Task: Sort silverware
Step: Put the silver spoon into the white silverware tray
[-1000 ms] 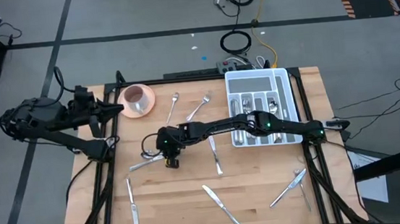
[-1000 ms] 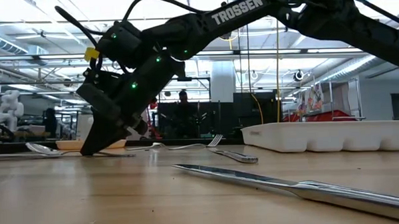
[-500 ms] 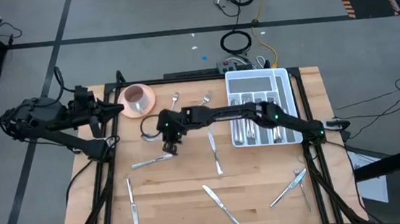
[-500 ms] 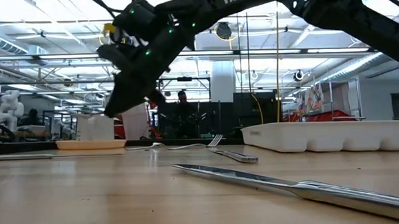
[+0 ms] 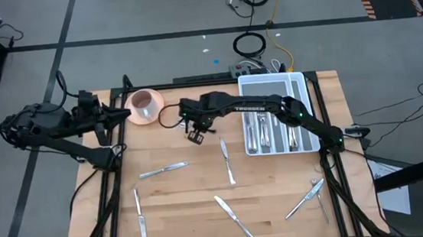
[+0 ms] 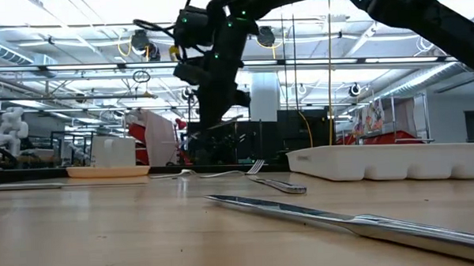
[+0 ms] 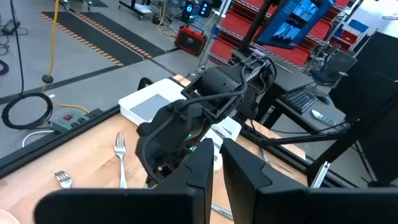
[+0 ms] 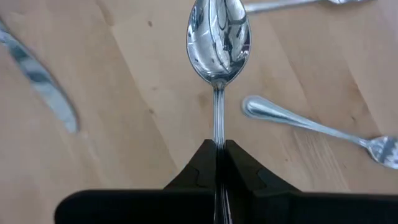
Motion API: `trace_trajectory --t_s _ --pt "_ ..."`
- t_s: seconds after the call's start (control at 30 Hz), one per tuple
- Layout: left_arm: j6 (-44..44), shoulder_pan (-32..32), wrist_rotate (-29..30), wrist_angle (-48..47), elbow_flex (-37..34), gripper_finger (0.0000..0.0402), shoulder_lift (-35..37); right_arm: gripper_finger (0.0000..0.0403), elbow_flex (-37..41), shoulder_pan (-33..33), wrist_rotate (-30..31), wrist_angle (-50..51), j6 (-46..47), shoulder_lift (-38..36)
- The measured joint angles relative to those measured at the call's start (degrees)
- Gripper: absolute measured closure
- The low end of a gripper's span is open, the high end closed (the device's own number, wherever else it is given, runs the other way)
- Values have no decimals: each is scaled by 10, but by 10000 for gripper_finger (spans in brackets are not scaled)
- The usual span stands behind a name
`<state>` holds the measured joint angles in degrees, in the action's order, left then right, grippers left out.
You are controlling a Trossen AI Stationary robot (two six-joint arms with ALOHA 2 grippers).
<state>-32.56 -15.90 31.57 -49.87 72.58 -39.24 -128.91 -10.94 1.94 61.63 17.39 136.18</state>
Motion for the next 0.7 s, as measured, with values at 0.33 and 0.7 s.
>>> trace_trajectory --t_s 0.33,0.7 --pt "2 0 -10 0 0 361 0 403 287 6 7 -192 76 -160" --pt "16 0 1 0 0 361 0 403 749 -6 95 -467 296 -493"
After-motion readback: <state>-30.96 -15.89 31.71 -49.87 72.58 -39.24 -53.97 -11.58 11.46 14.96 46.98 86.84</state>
